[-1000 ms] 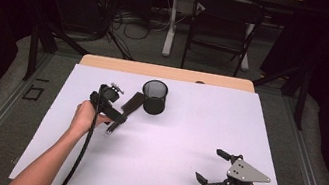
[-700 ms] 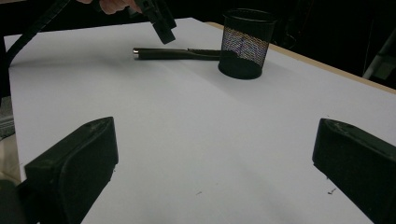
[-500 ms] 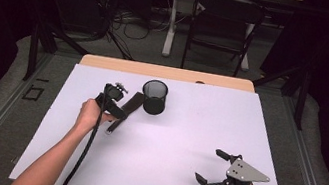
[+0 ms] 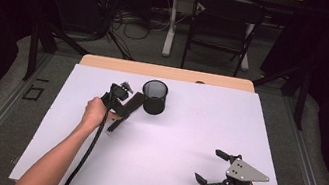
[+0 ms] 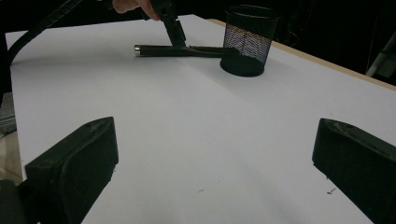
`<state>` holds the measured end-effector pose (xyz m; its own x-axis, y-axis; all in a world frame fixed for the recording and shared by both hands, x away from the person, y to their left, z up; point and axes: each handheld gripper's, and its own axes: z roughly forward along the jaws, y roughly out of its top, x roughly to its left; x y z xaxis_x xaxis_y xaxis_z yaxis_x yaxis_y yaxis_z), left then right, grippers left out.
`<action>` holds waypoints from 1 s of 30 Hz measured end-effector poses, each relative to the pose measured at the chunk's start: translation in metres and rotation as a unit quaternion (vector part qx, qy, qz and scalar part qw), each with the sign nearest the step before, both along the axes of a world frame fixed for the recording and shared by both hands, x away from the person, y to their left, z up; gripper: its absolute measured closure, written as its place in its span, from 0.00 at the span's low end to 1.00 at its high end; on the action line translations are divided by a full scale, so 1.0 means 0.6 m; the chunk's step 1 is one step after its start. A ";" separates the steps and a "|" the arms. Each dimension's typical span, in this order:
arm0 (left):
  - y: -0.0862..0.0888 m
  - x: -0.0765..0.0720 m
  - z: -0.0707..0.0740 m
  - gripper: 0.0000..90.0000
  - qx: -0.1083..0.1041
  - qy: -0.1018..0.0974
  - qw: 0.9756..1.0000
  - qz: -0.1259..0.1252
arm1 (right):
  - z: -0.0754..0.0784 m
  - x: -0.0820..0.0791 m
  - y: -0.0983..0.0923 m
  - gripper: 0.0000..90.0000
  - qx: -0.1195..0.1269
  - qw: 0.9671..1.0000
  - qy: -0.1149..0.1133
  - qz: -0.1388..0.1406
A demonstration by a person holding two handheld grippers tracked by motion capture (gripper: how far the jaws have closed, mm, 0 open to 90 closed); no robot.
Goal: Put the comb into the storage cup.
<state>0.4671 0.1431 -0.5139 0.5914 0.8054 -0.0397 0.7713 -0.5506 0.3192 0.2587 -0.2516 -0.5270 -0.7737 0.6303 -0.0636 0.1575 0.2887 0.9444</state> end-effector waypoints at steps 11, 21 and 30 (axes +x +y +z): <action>0.001 0.005 -0.010 0.72 0.003 0.011 1.000 0.013 | 0.000 0.000 0.001 0.00 0.000 1.000 0.002 0.001; -0.002 0.005 -0.018 0.77 -0.006 0.012 0.999 0.035 | 0.000 0.000 0.001 0.00 -0.002 1.000 0.004 0.002; 0.004 0.002 -0.026 0.77 -0.022 0.016 0.998 0.055 | 0.000 -0.001 0.001 0.00 0.000 1.000 0.004 0.005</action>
